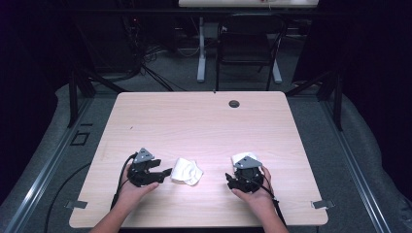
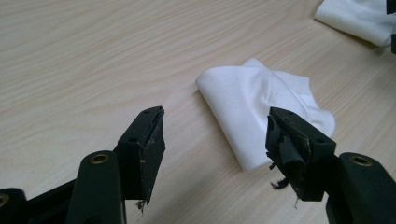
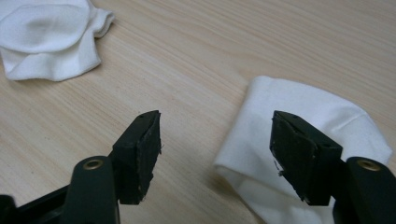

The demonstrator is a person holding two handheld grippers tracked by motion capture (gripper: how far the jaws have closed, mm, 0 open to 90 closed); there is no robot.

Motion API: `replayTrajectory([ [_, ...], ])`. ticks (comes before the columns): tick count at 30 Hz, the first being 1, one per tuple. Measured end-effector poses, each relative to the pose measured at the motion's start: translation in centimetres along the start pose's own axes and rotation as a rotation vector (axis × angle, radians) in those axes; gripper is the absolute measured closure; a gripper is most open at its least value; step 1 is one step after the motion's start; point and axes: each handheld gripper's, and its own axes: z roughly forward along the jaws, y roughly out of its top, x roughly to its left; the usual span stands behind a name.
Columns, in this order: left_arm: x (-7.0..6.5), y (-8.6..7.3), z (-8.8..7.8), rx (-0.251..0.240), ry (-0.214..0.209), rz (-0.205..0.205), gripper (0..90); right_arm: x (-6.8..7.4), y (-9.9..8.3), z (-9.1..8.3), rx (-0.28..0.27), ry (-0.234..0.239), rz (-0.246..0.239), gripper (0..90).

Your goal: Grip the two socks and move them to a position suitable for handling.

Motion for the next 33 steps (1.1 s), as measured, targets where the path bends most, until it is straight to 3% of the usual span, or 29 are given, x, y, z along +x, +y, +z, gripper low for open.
replayTrajectory([
  [1,-0.17,-0.08,0.39,0.008,0.037,0.032,41.3,-0.11,0.06,0.16,-0.008,0.007,0.003,39.9],
  [2,-0.17,-0.08,0.39,0.008,0.037,0.032,42.4,-0.16,0.07,0.3,-0.011,0.015,0.01,41.5],
  [3,-0.19,-0.17,0.63,0.02,0.062,0.06,43.4,-0.2,0.02,0.39,-0.019,0.019,0.014,44.0],
  [5,-0.23,-0.33,0.55,0.008,0.075,0.059,44.7,-0.15,-0.2,0.43,-0.042,0.02,0.011,47.5],
  [11,-0.44,-0.74,0.33,-0.001,0.088,0.082,46.7,0.29,-0.16,0.1,-0.03,0.047,0.016,47.6],
  [15,-0.42,-0.81,0.35,-0.005,0.091,0.083,45.8,0.37,-0.11,0.13,-0.025,0.05,0.031,48.0],
  [21,-0.09,-0.65,0.45,0.004,0.086,0.042,45.6,0.39,0.0,0.54,-0.017,0.045,0.017,50.2],
  [27,-0.48,-0.57,-0.07,-0.041,0.077,0.04,50.4,0.33,0.01,0.14,-0.022,0.079,0.063,55.8],
  [33,-0.99,-0.27,-0.07,-0.074,0.064,0.039,56.5,0.36,0.16,-0.13,-0.039,0.083,0.06,59.4],
])
